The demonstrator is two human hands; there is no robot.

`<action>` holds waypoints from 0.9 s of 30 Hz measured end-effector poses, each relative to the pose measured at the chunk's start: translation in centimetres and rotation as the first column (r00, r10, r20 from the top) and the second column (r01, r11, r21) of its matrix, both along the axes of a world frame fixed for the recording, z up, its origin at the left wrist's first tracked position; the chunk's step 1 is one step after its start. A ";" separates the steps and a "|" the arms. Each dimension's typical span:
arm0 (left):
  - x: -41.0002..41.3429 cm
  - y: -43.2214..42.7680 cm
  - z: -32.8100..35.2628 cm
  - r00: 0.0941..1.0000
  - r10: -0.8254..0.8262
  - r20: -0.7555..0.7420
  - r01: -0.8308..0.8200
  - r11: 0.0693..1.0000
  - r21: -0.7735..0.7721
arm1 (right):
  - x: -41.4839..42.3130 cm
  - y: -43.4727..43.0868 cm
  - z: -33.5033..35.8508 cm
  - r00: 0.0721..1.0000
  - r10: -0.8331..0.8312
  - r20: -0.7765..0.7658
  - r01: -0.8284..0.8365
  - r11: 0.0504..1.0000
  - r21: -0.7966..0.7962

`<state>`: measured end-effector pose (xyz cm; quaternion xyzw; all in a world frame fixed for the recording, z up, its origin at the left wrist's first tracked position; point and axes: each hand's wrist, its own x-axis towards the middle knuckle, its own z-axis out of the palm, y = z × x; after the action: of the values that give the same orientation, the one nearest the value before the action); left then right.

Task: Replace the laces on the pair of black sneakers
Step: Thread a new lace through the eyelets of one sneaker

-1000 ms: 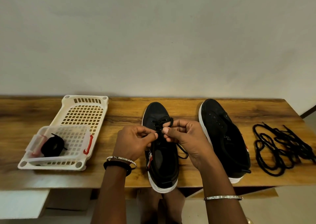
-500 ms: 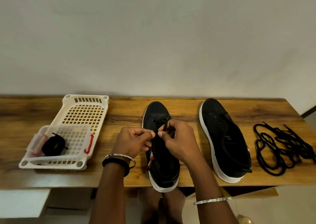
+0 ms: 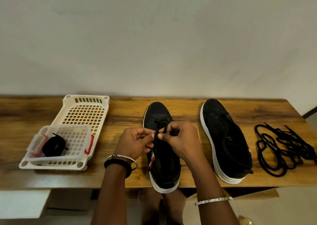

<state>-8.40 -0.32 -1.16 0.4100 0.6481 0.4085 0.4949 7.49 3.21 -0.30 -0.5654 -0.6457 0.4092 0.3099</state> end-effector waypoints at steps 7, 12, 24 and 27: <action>0.6 0.0 -0.1 0.964 -0.013 -0.266 0.046 0.992 0.120 | 0.8 -0.1 0.0 0.970 -0.001 -0.243 -0.027 0.993 -0.111; 0.3 0.1 0.1 0.989 0.028 -0.147 -0.010 0.992 0.126 | 0.8 -0.3 0.6 0.925 -0.013 -0.381 -0.070 0.977 -0.203; -2.3 -0.2 1.2 0.836 0.358 0.416 -0.444 0.887 0.129 | 0.8 -0.1 0.4 0.926 0.060 -0.373 -0.132 0.976 -0.171; -1.8 -0.3 0.1 0.923 0.205 -0.325 -0.117 0.956 0.270 | 0.9 0.0 0.2 0.924 0.079 -0.375 -0.148 0.976 -0.157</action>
<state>-10.22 -0.64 -1.03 0.4792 0.7017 0.4457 0.2816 8.38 3.19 -0.09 -0.4666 -0.5679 0.5823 0.3475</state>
